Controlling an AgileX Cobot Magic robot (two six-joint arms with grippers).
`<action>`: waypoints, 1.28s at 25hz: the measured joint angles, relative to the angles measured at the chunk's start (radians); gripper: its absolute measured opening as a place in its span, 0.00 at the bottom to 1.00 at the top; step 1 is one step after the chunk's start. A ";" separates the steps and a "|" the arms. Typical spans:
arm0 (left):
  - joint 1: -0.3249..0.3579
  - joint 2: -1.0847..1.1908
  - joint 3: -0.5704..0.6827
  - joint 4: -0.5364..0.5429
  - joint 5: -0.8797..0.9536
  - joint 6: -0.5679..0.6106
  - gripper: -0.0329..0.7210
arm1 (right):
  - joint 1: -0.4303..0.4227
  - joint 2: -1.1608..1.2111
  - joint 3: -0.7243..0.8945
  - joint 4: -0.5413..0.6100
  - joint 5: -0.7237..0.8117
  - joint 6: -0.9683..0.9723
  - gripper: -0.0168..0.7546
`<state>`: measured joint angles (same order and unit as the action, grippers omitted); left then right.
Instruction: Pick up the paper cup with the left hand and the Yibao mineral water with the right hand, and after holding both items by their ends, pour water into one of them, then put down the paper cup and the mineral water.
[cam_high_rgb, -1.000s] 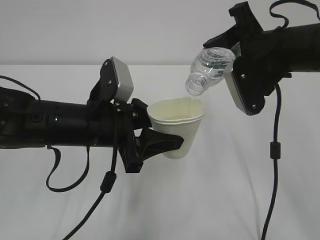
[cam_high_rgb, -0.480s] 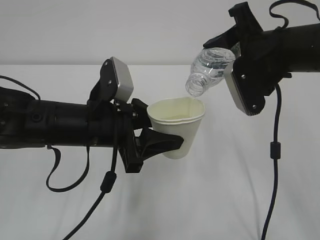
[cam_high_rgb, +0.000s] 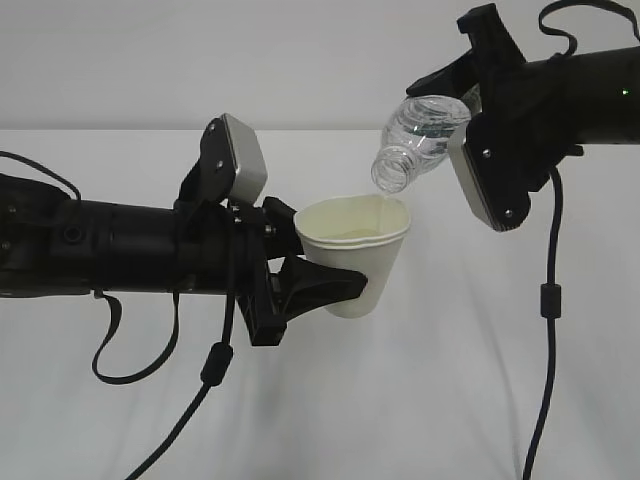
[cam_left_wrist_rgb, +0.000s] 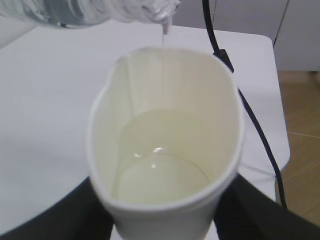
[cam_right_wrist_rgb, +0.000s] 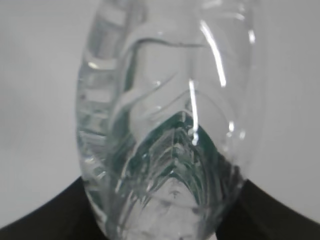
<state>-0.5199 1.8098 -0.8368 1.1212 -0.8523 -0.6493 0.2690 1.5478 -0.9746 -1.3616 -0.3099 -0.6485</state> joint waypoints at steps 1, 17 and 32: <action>0.000 0.000 0.000 0.000 0.000 0.000 0.57 | 0.000 0.000 0.000 0.000 0.000 0.000 0.57; 0.000 0.000 0.000 0.000 0.000 0.002 0.57 | 0.000 0.000 0.000 0.000 -0.002 0.000 0.57; 0.000 0.000 0.000 0.002 -0.001 0.002 0.57 | 0.000 0.000 -0.002 -0.022 -0.002 0.000 0.57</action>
<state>-0.5199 1.8098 -0.8368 1.1232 -0.8531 -0.6477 0.2690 1.5478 -0.9762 -1.3836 -0.3117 -0.6485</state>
